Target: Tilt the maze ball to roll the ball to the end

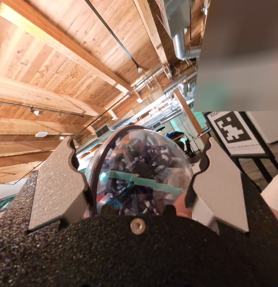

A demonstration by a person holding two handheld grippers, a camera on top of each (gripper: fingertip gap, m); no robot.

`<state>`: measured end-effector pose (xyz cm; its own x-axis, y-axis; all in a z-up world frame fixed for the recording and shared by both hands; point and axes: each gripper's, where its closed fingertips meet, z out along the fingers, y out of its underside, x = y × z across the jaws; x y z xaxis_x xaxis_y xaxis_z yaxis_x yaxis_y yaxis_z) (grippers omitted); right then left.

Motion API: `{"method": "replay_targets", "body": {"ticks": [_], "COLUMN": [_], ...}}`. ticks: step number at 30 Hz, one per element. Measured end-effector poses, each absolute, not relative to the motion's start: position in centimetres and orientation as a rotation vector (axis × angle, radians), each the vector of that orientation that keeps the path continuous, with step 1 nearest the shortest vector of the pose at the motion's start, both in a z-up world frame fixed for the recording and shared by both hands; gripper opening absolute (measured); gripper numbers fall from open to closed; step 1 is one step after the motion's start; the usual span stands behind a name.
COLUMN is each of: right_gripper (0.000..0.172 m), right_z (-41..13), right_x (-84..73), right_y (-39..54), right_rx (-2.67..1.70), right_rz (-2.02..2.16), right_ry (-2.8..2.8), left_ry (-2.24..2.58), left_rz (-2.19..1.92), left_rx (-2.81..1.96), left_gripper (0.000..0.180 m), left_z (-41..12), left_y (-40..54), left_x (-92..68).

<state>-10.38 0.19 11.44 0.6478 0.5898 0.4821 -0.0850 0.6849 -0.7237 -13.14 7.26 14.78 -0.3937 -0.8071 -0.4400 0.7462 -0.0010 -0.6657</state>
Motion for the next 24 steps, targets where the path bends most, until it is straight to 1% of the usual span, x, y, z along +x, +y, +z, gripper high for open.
{"method": "replay_targets", "body": {"ticks": [4, 7, 10, 12, 16, 19, 20, 22, 24], "right_gripper": [0.144, 0.137, 0.135, 0.136, 0.135, 0.133, 0.129, 0.128, 0.124], "right_z": [8.6, 6.6, 4.3, 3.0, 1.0, -0.6, -1.2, -1.8, -2.2], "right_x": [-9.2, -8.2, -7.1, -6.3, -4.1, -2.7, -2.7, -1.9, -1.4], "right_y": [1.3, 1.9, 3.3, 4.1, 4.8, 5.7, 5.8, 5.8, 5.4], "right_rx": [-0.749, -0.763, -0.807, -0.833, -0.833, -0.871, -0.894, -0.894, -0.89], "right_rz": [0.391, 0.406, 0.381, 0.36, 0.322, 0.257, 0.257, 0.236, 0.233], "right_ry": [-0.688, -0.629, -0.583, -0.554, -0.468, -0.444, -0.461, -0.428, -0.41], "left_ry": [0.984, 0.841, 0.734, 0.702, 0.716, 0.728, 0.71, 0.71, 0.709], "left_rz": [-1.759, -1.804, -1.936, -1.961, -2.009, -1.953, -1.961, -2.002, -2.022], "left_rx": [-0.196, -0.282, -0.313, -0.339, -0.346, -0.383, -0.361, -0.356, -0.343], "left_gripper": [0.153, 0.154, 0.155, 0.155, 0.156, 0.157, 0.157, 0.157, 0.157], "left_z": [12.2, 10.4, 8.6, 7.2, 4.4, 3.0, 2.8, 2.4, 2.0], "left_y": [9.5, 12.4, 14.3, 15.1, 15.2, 15.6, 15.6, 15.3, 15.3], "left_x": [-11.5, -10.4, -9.8, -9.0, -7.2, -5.6, -5.5, -4.9, -4.4]}}
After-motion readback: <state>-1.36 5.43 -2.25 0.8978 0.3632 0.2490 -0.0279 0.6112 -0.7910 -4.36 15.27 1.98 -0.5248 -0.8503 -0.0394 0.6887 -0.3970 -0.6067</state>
